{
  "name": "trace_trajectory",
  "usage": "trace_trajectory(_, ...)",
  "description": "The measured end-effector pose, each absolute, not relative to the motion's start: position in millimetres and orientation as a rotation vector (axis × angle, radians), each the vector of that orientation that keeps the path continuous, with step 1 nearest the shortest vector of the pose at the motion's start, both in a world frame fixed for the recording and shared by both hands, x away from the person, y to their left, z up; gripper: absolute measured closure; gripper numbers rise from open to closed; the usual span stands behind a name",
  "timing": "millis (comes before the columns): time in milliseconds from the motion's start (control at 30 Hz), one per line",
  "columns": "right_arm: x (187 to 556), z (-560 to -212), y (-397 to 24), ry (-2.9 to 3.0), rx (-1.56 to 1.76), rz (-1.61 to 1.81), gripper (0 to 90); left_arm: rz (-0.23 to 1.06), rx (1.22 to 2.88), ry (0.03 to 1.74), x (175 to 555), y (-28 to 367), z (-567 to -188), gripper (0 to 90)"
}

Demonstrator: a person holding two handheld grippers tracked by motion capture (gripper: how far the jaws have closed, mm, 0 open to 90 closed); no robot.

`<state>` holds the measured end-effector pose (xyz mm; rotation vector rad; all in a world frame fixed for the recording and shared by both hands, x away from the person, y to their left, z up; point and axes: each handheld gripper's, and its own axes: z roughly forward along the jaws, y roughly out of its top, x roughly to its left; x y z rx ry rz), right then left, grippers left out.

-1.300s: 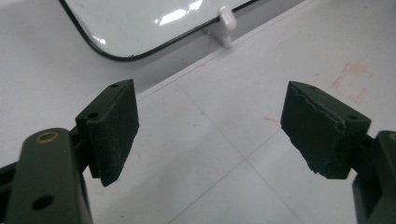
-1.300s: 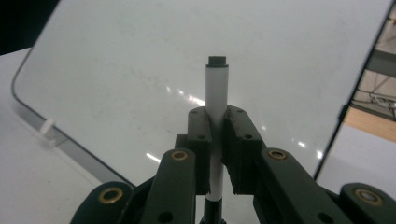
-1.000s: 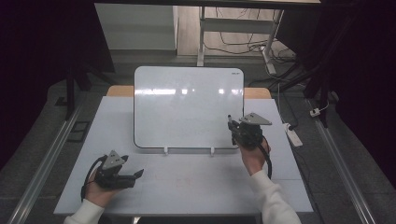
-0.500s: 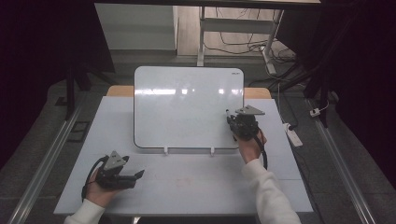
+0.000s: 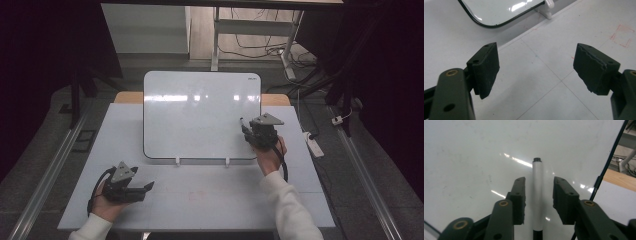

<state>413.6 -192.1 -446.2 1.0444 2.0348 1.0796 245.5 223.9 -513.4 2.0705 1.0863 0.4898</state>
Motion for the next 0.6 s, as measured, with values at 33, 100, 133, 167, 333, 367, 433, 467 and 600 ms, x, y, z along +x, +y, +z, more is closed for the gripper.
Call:
trace_trajectory(33, 412, -445, -193, 2.039, 1.029, 1.085, 59.3, 0.492, 2.068, 1.087, 246, 224, -513, 21.8)
trace_trajectory(100, 407, -443, -196, 2.045, 1.000, 1.117, 55.4, 0.496, 2.059, 1.090, 246, 225, -513, 21.8)
trace_trajectory(133, 404, -443, -198, 2.054, 0.981, 1.135, 53.1, 0.497, 2.052, 1.092, 246, 225, -513, 21.8)
trace_trajectory(167, 402, -442, -200, 2.073, 0.962, 1.163, 50.9, 0.492, 2.045, 1.091, 246, 226, -513, 21.8)
trace_trajectory(333, 384, -443, -214, 2.129, 0.864, 1.279, 46.2, 0.476, 2.032, 1.087, 247, 226, -513, 21.8)
trace_trajectory(367, 380, -443, -217, 2.133, 0.845, 1.295, 45.7, 0.476, 2.031, 1.085, 247, 226, -513, 21.8)
trace_trajectory(433, 370, -444, -223, 2.140, 0.811, 1.313, 44.8, 0.478, 2.025, 1.076, 247, 226, -513, 21.8)
trace_trajectory(467, 365, -444, -225, 2.146, 0.794, 1.313, 44.4, 0.477, 2.021, 1.072, 248, 226, -513, 21.9)
trace_trajectory(600, 347, -449, -239, 2.163, 0.762, 1.322, 43.2, 0.477, 2.014, 1.066, 249, 225, -512, 21.8)
